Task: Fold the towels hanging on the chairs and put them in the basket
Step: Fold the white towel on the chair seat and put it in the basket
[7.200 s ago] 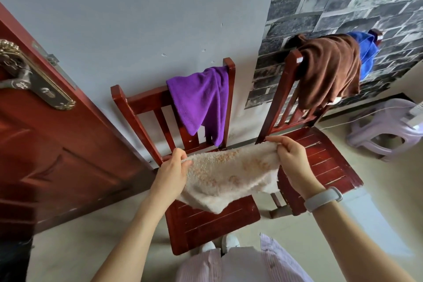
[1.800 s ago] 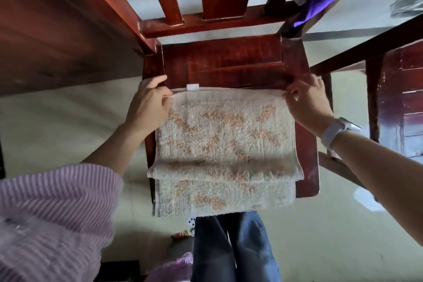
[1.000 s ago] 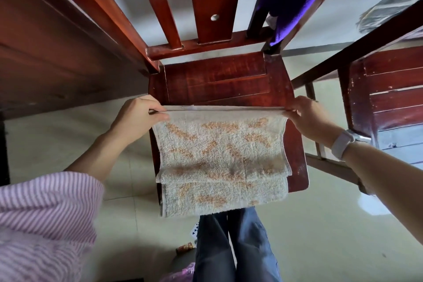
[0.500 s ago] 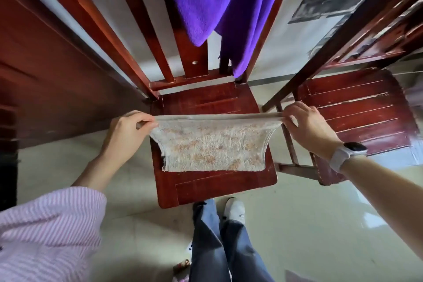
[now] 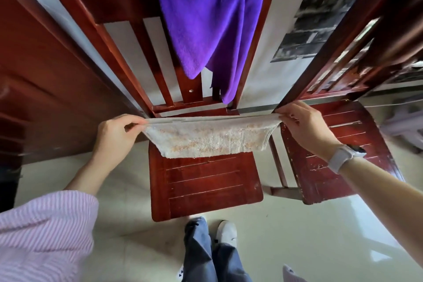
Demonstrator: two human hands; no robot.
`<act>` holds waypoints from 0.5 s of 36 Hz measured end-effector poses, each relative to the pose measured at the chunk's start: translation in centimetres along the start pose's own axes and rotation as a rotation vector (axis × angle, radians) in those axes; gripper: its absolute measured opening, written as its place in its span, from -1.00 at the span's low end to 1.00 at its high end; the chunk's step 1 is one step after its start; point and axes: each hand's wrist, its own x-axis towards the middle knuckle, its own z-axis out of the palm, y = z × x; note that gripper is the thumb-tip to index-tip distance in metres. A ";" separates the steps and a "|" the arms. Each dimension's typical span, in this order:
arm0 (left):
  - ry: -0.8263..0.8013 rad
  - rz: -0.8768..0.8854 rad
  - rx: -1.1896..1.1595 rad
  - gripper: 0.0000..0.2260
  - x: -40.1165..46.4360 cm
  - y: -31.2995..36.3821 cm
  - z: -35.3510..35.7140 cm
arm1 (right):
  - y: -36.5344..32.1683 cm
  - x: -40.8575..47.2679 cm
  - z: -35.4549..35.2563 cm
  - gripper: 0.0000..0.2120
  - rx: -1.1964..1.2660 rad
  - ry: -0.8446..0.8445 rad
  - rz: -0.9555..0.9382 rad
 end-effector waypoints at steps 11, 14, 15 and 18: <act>-0.156 -0.215 0.019 -0.86 -0.8 0.1 -0.6 | -1.1 -0.2 -0.8 -0.82 -0.071 -0.225 0.103; -0.055 -0.116 0.079 -0.87 -1.0 -0.1 -0.3 | -1.4 0.2 -0.3 -0.79 -0.121 -0.150 0.073; 0.018 -0.071 0.103 -0.86 -0.9 -0.3 -0.3 | -1.6 0.4 -0.2 -0.81 -0.112 -0.055 0.049; 0.146 -0.049 0.186 -0.84 -0.4 -0.8 0.0 | -2.4 1.1 -0.1 -0.87 -0.049 0.067 0.032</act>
